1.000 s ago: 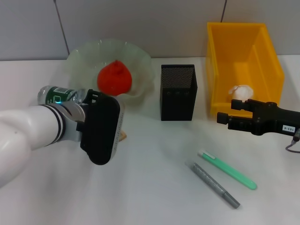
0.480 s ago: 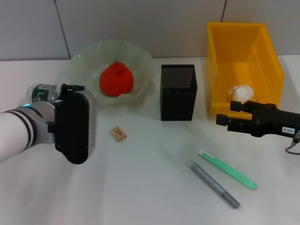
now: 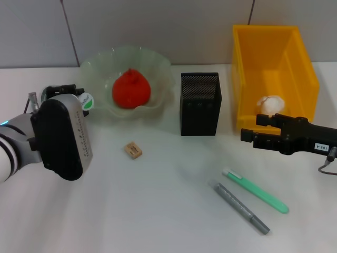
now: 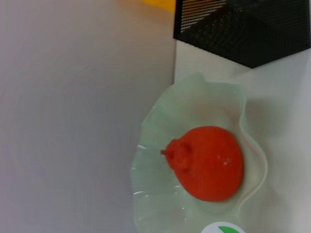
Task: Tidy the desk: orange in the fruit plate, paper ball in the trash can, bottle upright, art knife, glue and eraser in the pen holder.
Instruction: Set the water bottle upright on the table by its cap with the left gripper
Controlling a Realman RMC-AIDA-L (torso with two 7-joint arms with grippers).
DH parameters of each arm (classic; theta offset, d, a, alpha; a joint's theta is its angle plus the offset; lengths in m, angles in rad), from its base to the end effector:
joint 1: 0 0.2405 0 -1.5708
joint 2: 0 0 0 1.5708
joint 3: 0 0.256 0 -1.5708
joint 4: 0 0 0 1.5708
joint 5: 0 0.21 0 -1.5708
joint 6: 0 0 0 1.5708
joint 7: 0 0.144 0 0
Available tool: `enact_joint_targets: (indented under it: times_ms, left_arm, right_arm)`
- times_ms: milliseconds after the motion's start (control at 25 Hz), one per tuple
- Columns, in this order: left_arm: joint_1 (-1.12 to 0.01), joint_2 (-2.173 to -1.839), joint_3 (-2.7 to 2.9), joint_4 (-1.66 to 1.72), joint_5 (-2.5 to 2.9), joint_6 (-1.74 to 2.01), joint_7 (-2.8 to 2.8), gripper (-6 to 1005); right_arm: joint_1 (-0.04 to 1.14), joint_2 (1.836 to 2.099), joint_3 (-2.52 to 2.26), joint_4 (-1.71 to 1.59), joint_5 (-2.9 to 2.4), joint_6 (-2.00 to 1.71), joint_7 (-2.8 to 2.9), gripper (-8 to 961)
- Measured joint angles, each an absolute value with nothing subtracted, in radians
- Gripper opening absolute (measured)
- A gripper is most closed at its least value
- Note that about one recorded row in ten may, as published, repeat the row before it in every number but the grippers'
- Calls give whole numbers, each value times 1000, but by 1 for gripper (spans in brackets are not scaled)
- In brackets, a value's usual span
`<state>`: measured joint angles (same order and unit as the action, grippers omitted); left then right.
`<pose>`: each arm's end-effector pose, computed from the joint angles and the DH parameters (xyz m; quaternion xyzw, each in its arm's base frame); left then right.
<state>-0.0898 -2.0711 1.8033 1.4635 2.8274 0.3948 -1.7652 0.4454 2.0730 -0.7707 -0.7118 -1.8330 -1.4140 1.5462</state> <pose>-0.2278 0.3442 -0.0074 -0.8408 0.2085 0.2174 0.4497 0.2782 0.3377 0.0150 -0.8911 0.3079 0.2692 0.1966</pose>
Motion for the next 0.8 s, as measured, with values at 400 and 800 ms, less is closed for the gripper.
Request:
enact_joint_targets:
  times_ms: [400,800]
  left_arm:
    - [-33,-2070,1787,1476,2731,303,-1775,443]
    - [-51,-2066,1740,1466,2514,300,-1779,440]
  right_arm:
    - [444,2071,-769,-712,-1834,-1414,1546,839]
    - [448,2069,-768,-712,-1837,-1404,1545,838]
